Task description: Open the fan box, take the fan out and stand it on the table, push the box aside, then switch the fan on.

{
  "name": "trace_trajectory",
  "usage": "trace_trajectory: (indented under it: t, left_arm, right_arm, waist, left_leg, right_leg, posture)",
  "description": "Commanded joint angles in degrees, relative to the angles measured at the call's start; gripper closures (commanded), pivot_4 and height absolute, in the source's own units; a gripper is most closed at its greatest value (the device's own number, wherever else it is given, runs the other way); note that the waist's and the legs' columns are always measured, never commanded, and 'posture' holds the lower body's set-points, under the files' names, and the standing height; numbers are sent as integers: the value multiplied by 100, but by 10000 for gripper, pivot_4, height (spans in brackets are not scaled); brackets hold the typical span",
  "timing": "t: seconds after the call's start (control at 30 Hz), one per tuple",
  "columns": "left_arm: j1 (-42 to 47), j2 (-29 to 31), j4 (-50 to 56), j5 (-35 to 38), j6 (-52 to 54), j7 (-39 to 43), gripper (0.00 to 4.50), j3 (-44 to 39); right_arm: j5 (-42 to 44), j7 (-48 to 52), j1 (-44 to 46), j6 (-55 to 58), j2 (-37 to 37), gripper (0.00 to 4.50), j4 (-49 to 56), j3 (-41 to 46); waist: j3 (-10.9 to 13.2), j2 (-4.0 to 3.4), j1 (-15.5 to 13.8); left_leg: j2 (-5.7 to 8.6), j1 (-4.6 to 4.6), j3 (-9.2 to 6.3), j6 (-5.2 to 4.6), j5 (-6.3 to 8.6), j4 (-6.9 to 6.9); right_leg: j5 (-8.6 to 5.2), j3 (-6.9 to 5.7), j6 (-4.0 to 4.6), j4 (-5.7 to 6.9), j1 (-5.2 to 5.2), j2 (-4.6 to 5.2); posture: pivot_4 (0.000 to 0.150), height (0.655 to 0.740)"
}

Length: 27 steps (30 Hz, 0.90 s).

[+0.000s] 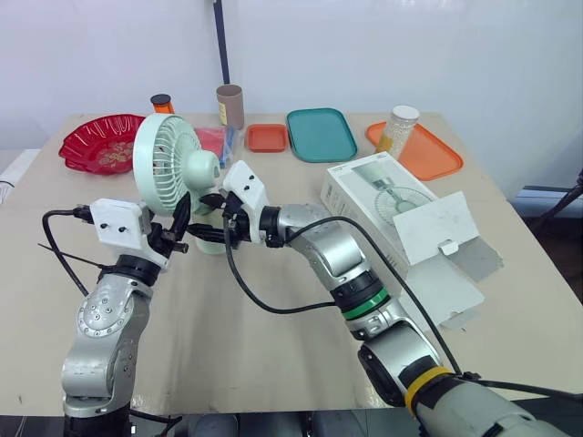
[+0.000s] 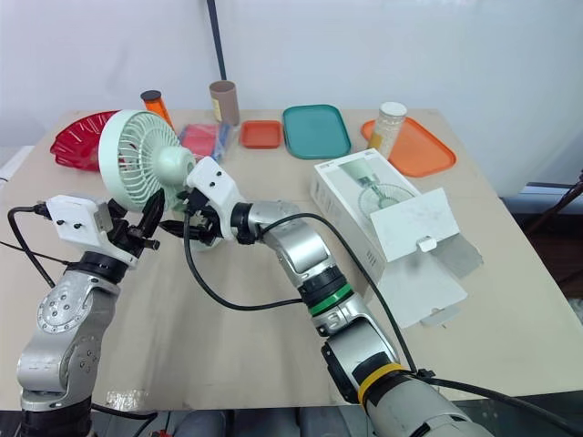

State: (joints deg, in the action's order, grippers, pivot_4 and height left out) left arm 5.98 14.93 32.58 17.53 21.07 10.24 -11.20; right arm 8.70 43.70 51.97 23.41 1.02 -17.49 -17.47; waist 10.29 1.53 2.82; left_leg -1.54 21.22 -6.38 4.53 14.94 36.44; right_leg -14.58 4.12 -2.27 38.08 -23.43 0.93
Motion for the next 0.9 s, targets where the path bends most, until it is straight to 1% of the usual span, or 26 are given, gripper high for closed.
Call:
trace_trajectory:
  t: [0.03, 0.13, 0.27, 0.57, 0.9]
  left_arm:
    - [78, 161, 150, 36, -303, 152, 26054, -190]
    - [118, 280, 5, 68, -358, 198, 26054, -362]
    - [107, 349, -70, 135, -407, 295, 26054, -460]
    - [-19, 279, 194, 439, -311, 492, 26054, -382]
    - [95, 192, 249, 415, -259, 334, 26054, -202]
  right_arm:
    - [32, -60, -45, -1, -202, 13360, 461, 208]
    - [136, 169, -275, 98, -389, 13360, 938, 107]
    - [190, 188, -364, 203, -537, 13360, 1111, 111]
    - [171, -152, -120, 236, -324, 13360, 586, 263]
    - [124, -320, 98, 89, -171, 13360, 150, 313]
  waist:
    - [0, 0, -1]
    - [0, 0, -2]
    - [0, 0, 21]
    - [0, 0, 19]
    - [0, 0, 15]
  left_leg:
    - [0, 0, 0, 0, 0, 0]
    - [0, 1, -1, 0, 0, 0]
    - [0, 1, -1, 0, 0, 0]
    - [-2, 0, -1, 0, 0, 0]
    - [-2, 1, -1, 0, 0, 0]
  right_leg:
    - [0, 0, 0, 0, 0, 0]
    - [0, -1, 0, -1, -1, 0]
    - [0, -1, 0, 0, -1, 0]
    - [1, -1, 1, 1, -1, -2]
    - [1, -1, 1, 0, -1, -1]
  posture:
    - [1500, 7400]
    - [1500, 7400]
    - [1500, 7400]
    - [1500, 7400]
    - [1500, 7400]
